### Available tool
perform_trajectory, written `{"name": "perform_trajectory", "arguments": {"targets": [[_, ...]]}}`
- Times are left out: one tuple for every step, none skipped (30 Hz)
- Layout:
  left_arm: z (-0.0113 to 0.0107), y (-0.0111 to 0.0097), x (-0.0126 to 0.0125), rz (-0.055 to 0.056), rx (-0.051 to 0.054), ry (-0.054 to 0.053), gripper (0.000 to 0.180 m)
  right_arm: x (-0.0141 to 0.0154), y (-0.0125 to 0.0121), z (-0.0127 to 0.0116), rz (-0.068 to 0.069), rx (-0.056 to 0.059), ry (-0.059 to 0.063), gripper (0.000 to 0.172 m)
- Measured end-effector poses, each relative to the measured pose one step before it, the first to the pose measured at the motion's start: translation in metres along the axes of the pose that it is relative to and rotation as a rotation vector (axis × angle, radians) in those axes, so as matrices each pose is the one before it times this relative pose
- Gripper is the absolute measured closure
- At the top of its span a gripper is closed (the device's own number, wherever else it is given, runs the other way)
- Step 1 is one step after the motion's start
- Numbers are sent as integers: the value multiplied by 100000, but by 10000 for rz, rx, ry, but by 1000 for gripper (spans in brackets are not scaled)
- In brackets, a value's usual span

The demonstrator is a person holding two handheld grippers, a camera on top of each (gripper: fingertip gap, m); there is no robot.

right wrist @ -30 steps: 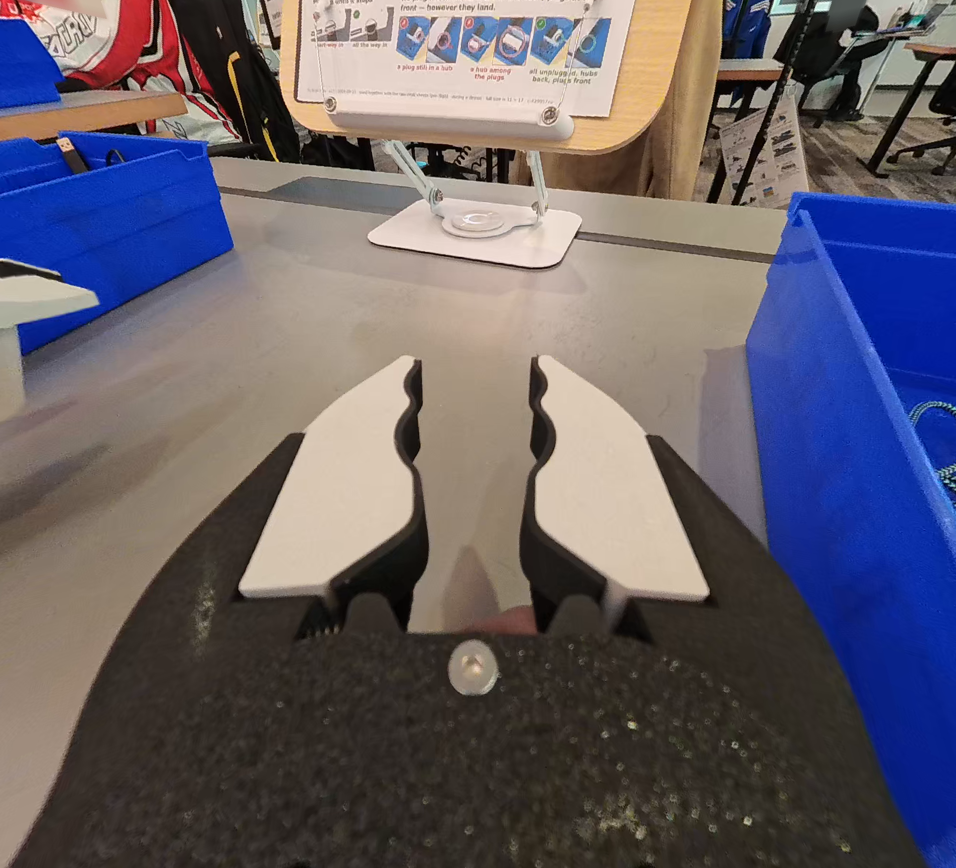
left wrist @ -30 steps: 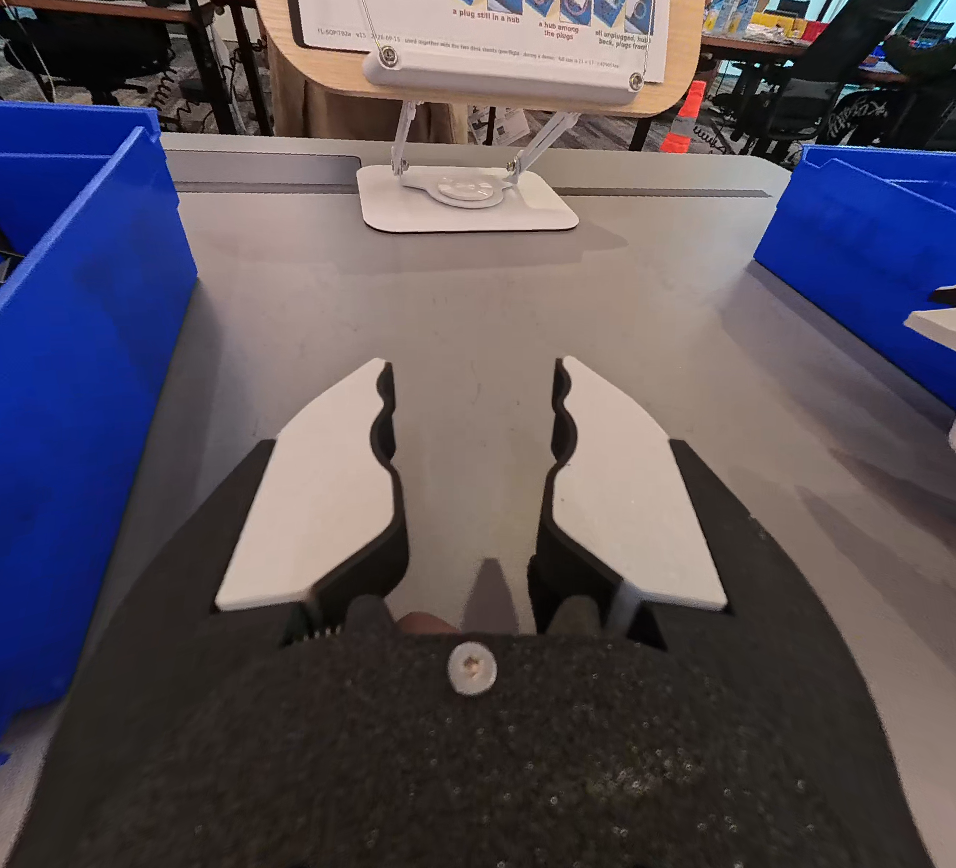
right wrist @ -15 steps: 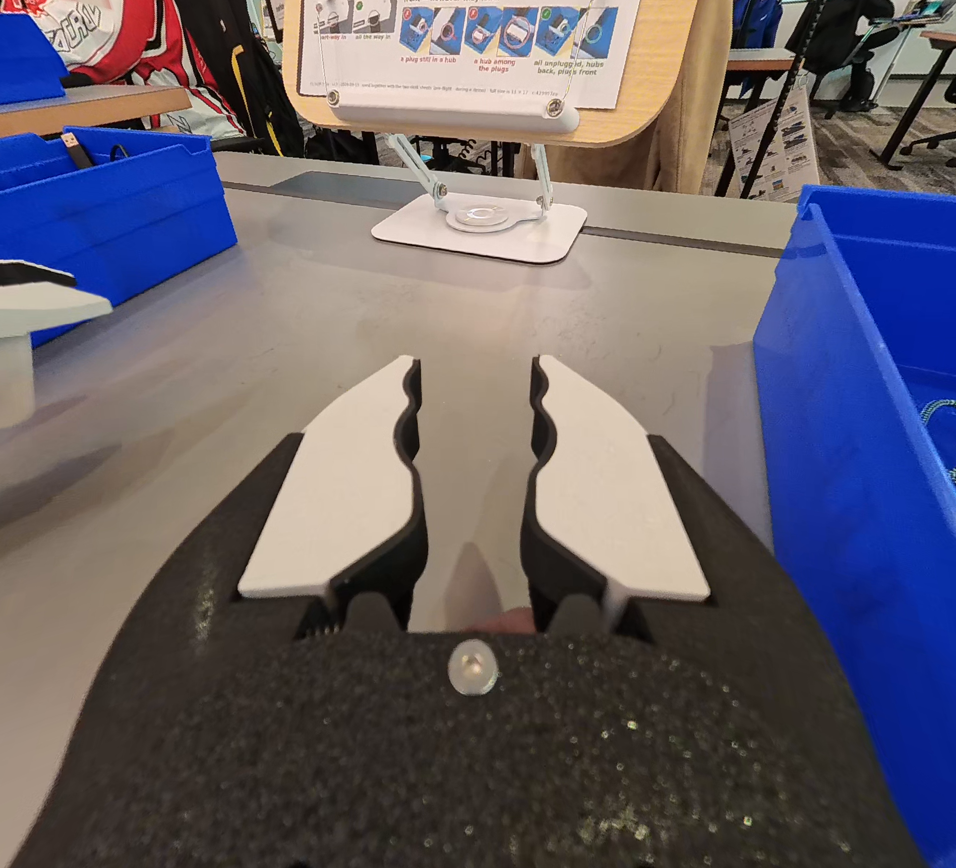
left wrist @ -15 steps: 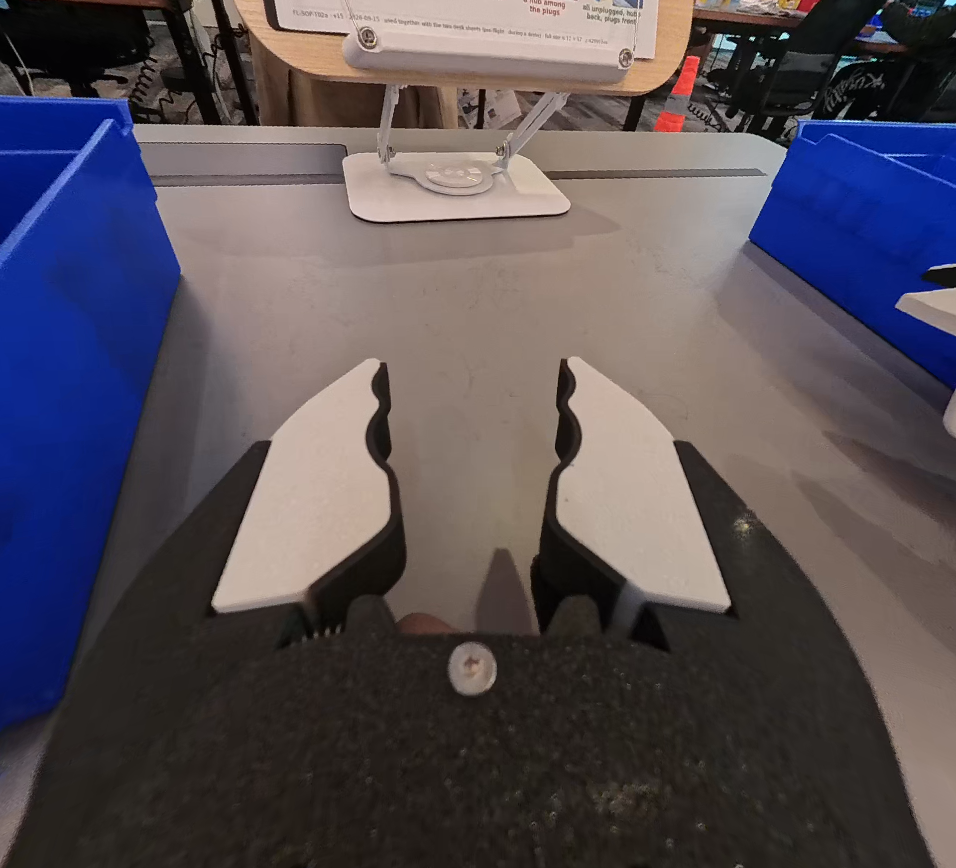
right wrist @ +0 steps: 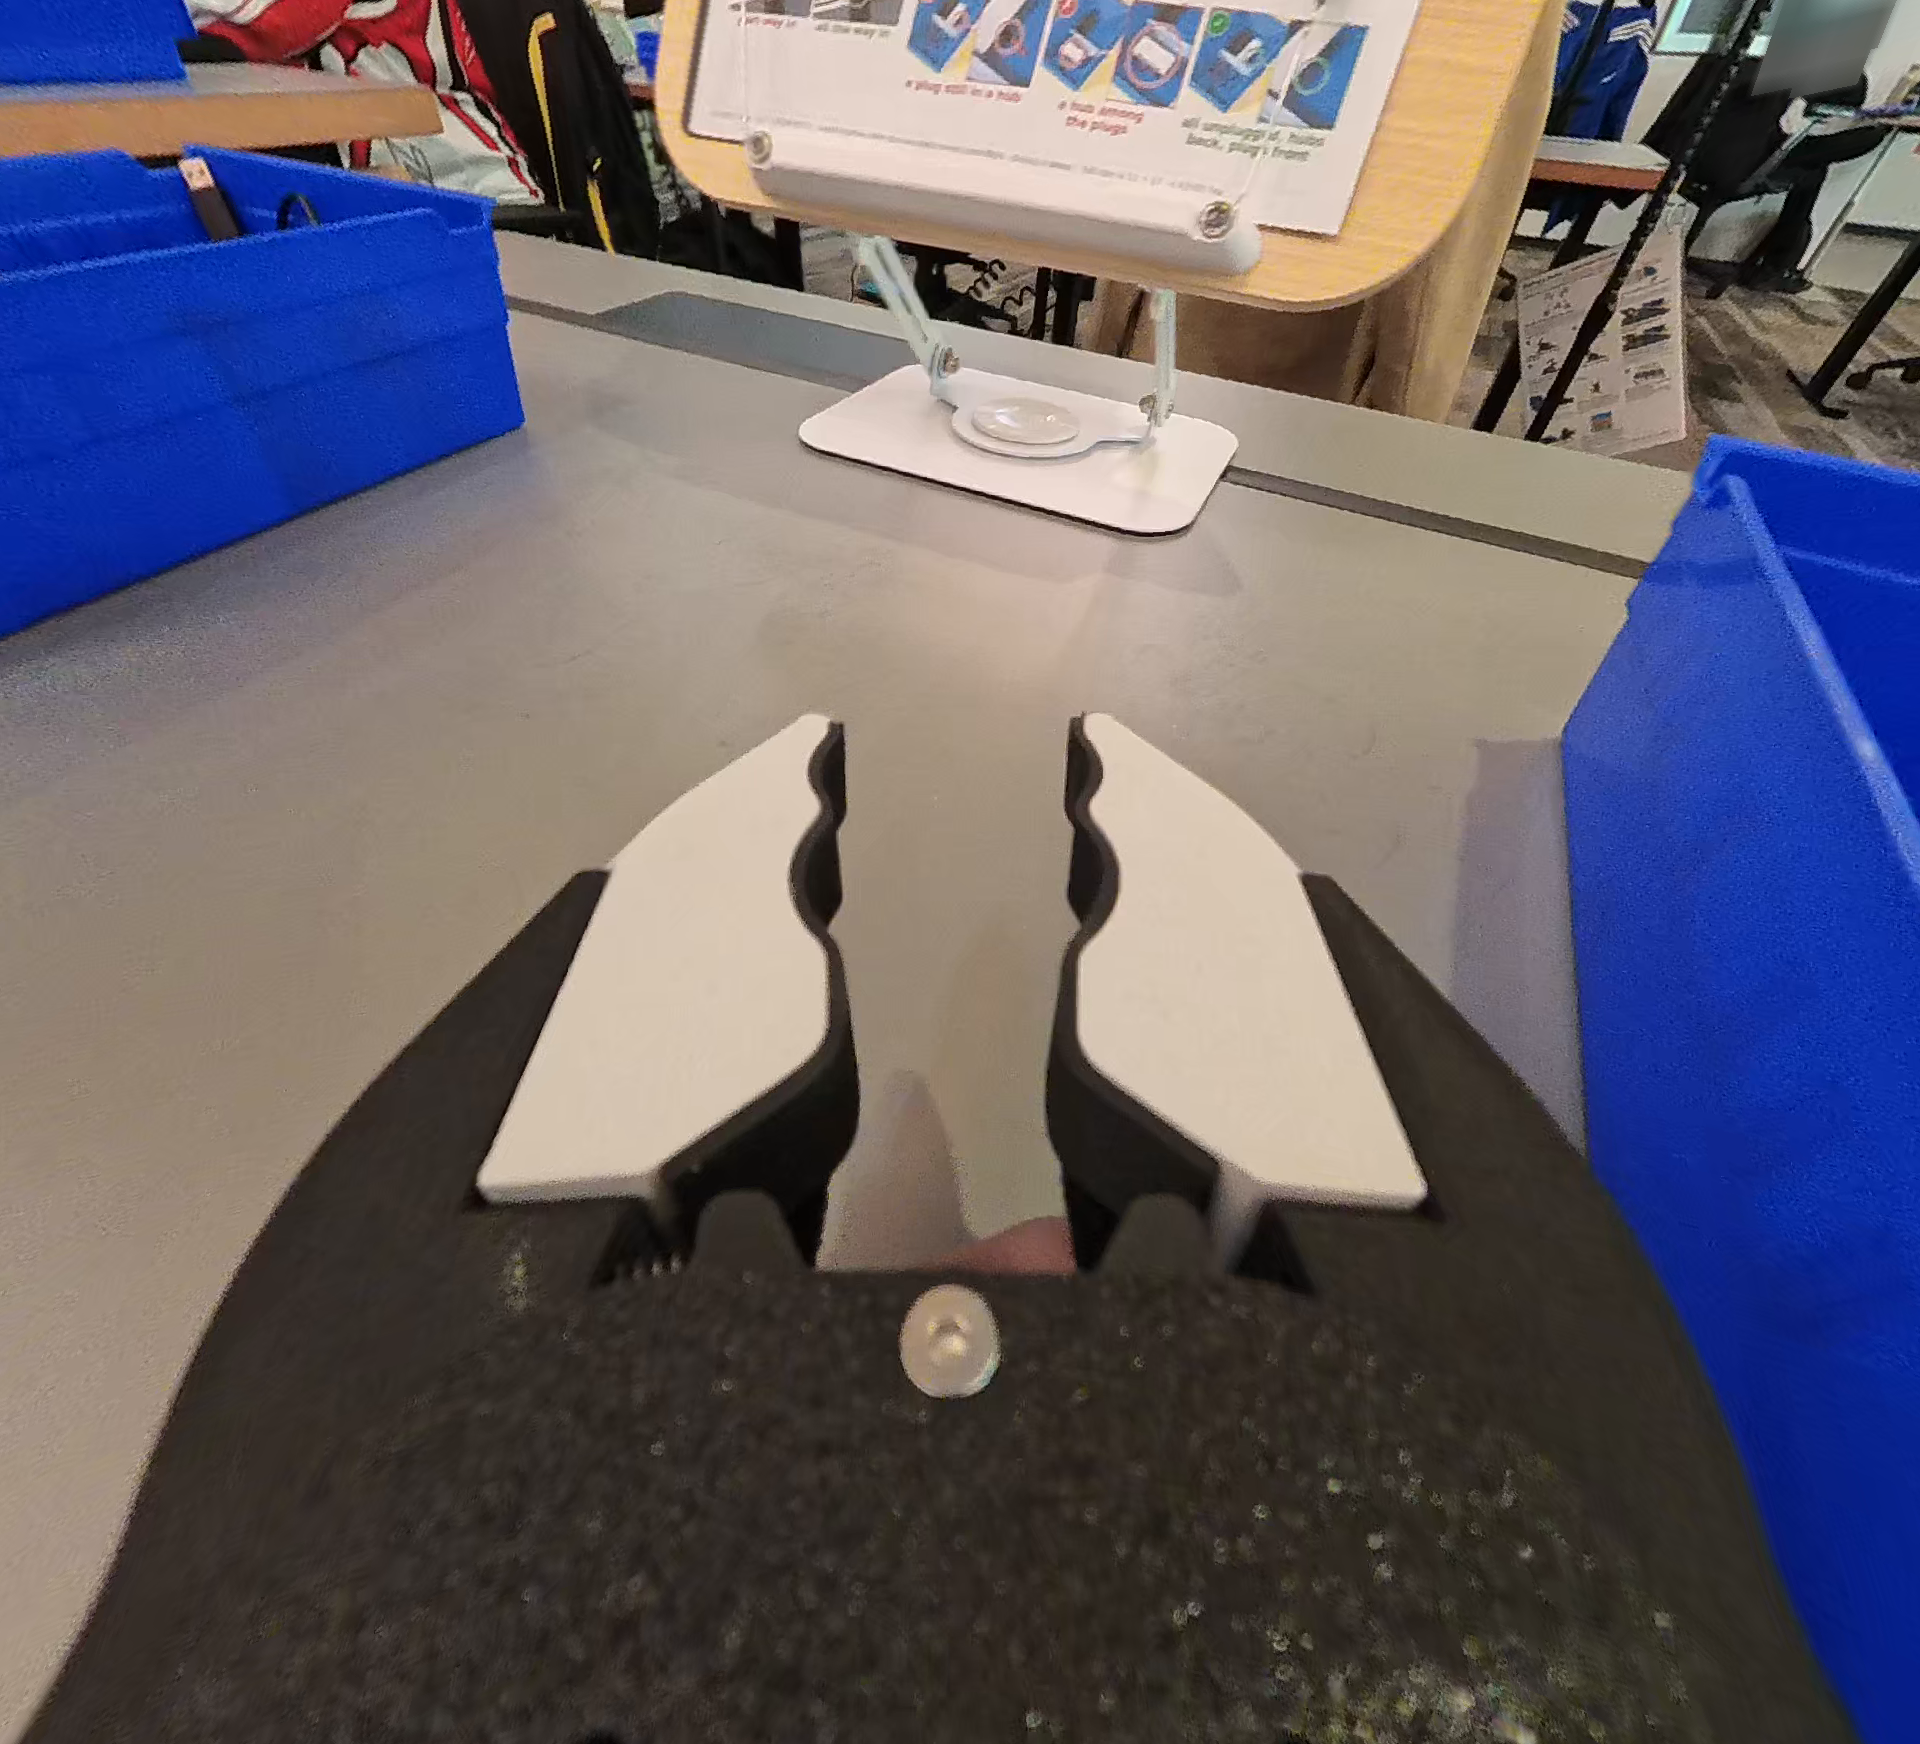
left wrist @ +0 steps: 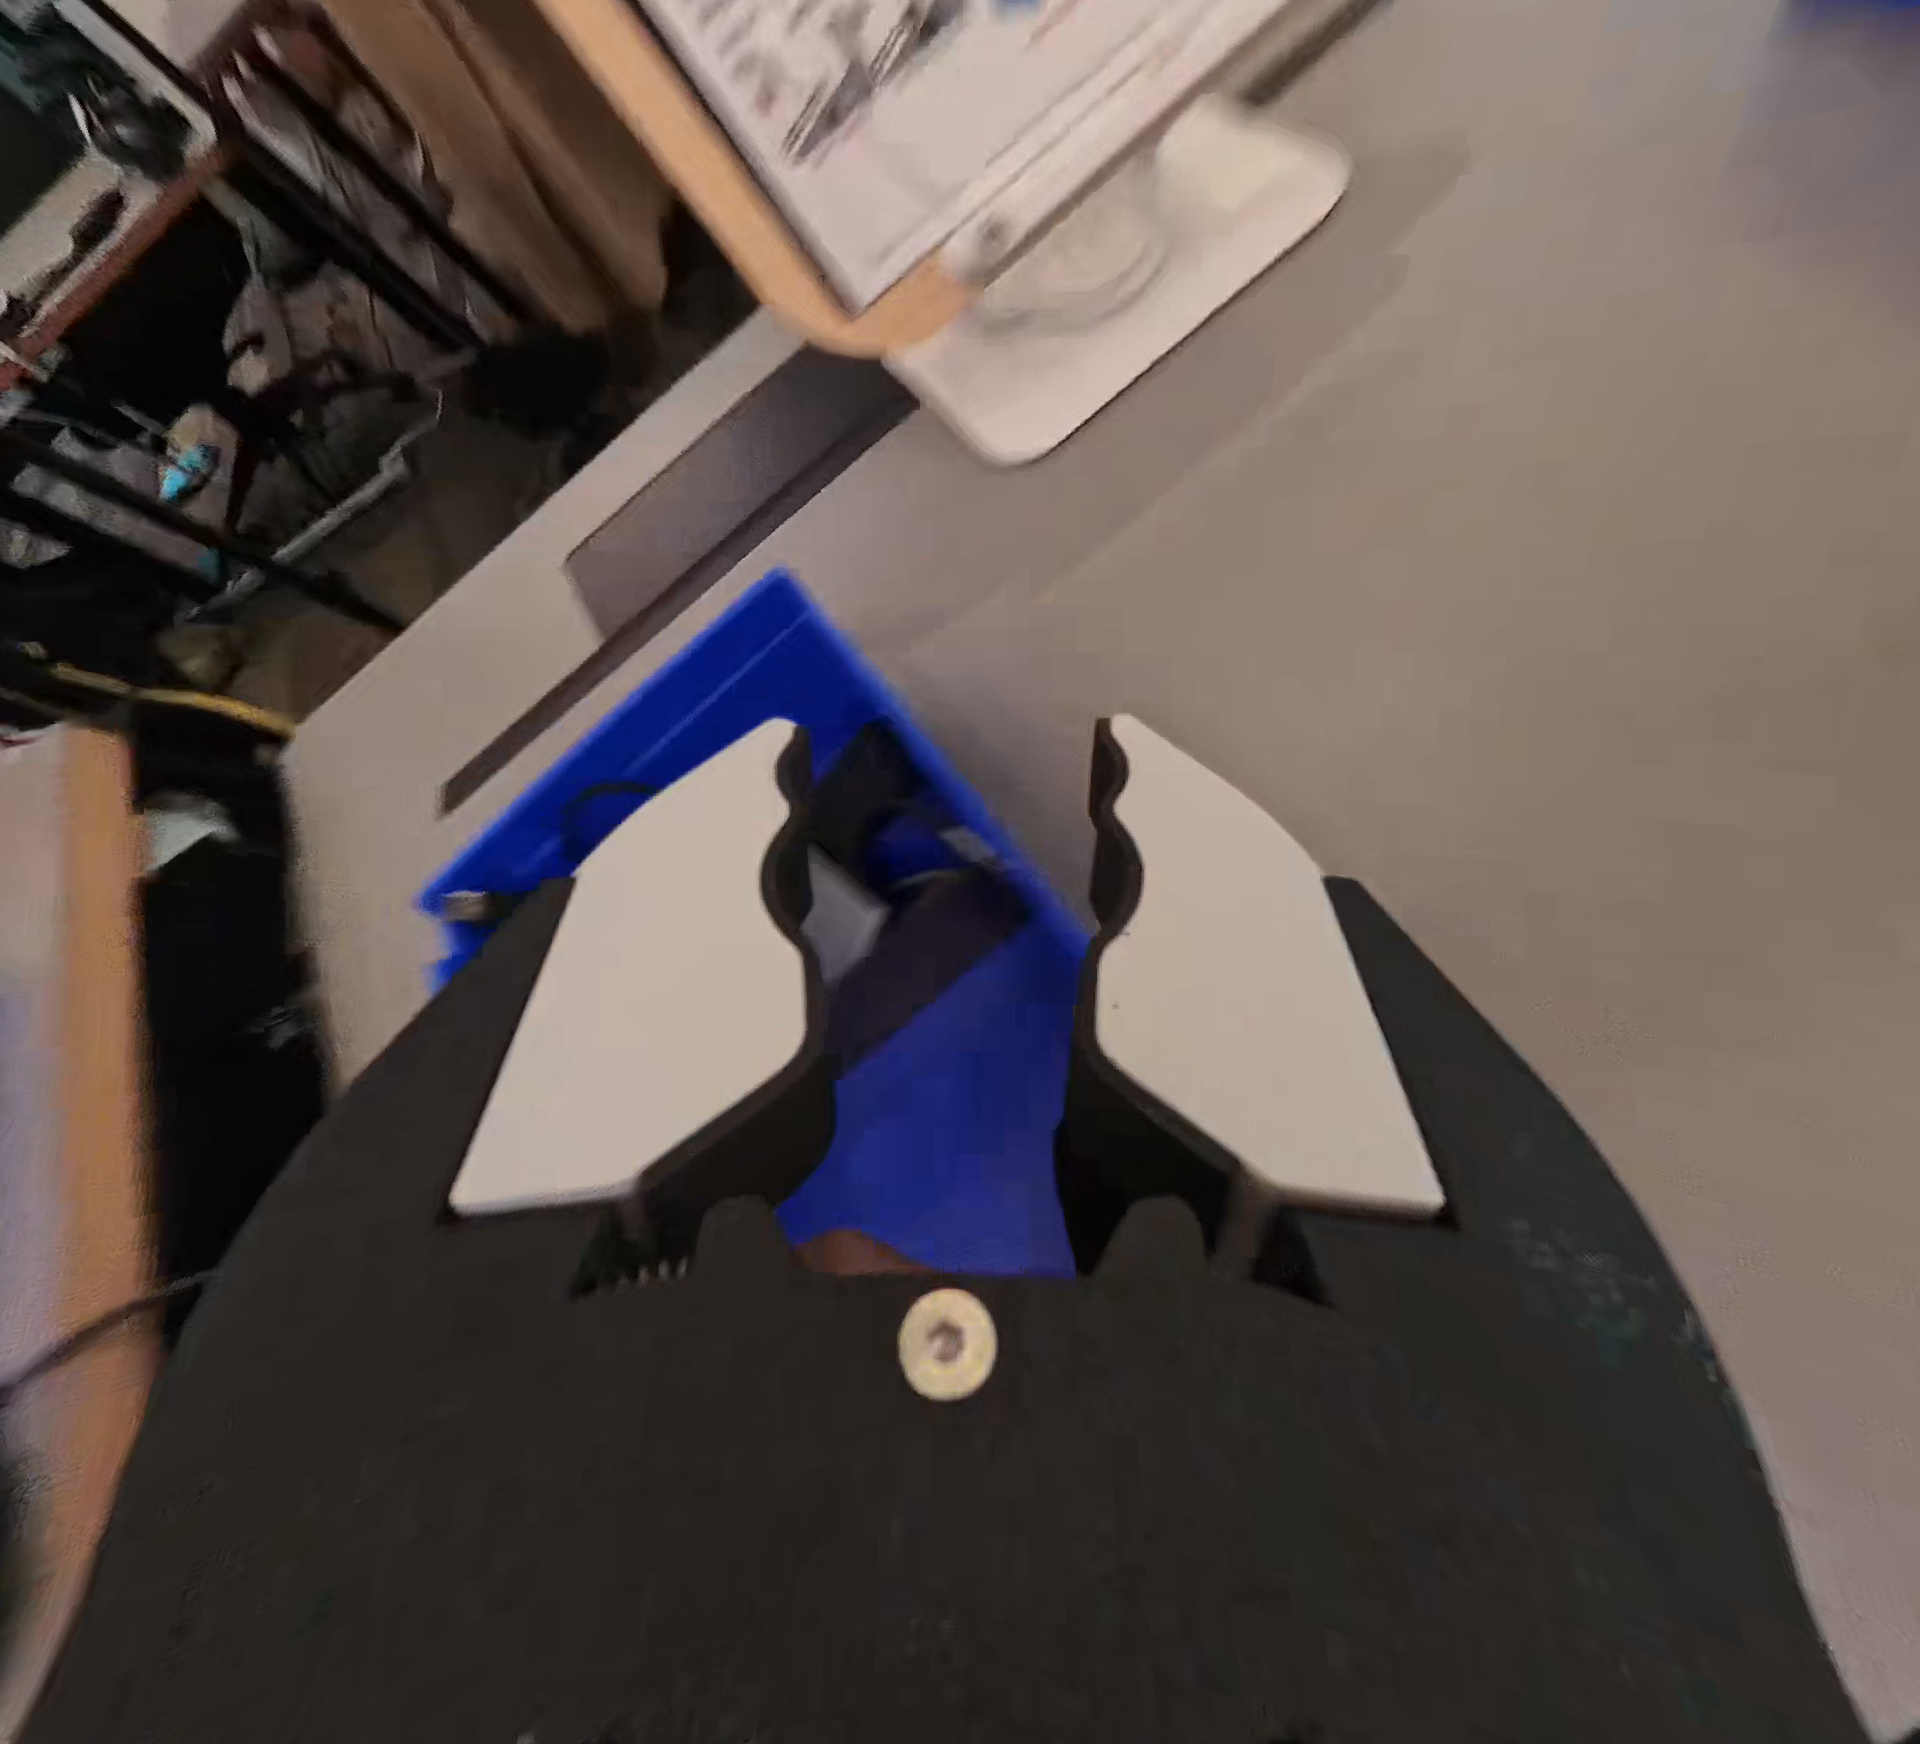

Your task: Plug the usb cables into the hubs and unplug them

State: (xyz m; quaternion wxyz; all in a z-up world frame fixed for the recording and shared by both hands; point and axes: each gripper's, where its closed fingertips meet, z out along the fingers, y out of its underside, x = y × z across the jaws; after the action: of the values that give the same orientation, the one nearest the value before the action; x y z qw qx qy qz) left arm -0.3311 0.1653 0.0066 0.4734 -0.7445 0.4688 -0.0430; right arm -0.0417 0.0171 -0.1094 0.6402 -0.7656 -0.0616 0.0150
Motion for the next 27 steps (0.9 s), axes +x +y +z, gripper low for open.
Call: {"name": "perform_trajectory", "arguments": {"targets": [[1318,735,-2415,298,-944,48,128,-218,32,70,-191,-39,-10,131],[1682,1240,-1643,132,-1122,414,124,-185,52,99,-189,-65,4,131],[1823,1308,-1260,64,-1114,451,119,-173,108,130,-169,-106,4,132],[1756,1030,-990,134,-840,329,120,-141,129,148,-150,-129,4,131],[1682,936,-664,231,-730,265,120,-148,127,134,-133,-117,-19,131],[1521,656,-413,164,-538,215,120,-103,85,87,-100,-79,2,130],[1381,547,-147,122,-468,234,119,-64,6,21,-69,-17,2,130],[1239,389,-103,152,-395,131,118,-29,-13,-11,-29,15,4,130],[1071,165,-60,108,-247,75,118,26,-28,-18,17,25,1,130],[948,56,238,95,-185,213,117,31,-12,-18,53,19,-22,130],[767,-85,412,-7,-67,308,118,60,7,-12,85,7,-22,130],[668,122,423,-64,-214,319,118,69,-1,-8,100,6,-24,130],[552,261,209,104,-299,131,117,59,8,-7,93,5,-34,130],[475,288,23,164,-301,6,117,26,-23,-23,70,20,-40,130],[426,319,-8,65,-373,77,118,13,-34,-44,42,38,-30,131],[179,-165,-204,-130,-83,75,121,-17,-45,-44,14,41,-21,131],[268,38,-270,-54,-245,17,120,-15,-26,-20,-9,25,-5,131],[411,271,-208,19,-364,8,124,-22,6,7,-24,-10,-1,131],[457,197,151,41,-327,194,131,-37,39,49,-32,-41,0,131],[417,44,224,55,-241,197,140,-28,53,48,-33,-44,0,131],[282,274,63,174,-399,65,143,-49,30,27,-34,-30,-7,131],[-45,221,-29,173,-322,-58,145,-27,5,7,-24,-10,-5,131],[-283,15,-107,222,-39,-224,147,-1,-4,-6,-4,4,6,131],[-426,48,-190,179,49,-279,149,-6,-2,1,6,3,-9,131],[-576,41,-97,15,148,-140,150,-5,5,-4,12,0,-20,131],[-747,-8,-173,-23,273,-139,151,-5,-20,-23,11,15,-11,131],[-911,24,-234,-80,352,-124,151,-6,-38,-29,-1,30,0,132]]}}
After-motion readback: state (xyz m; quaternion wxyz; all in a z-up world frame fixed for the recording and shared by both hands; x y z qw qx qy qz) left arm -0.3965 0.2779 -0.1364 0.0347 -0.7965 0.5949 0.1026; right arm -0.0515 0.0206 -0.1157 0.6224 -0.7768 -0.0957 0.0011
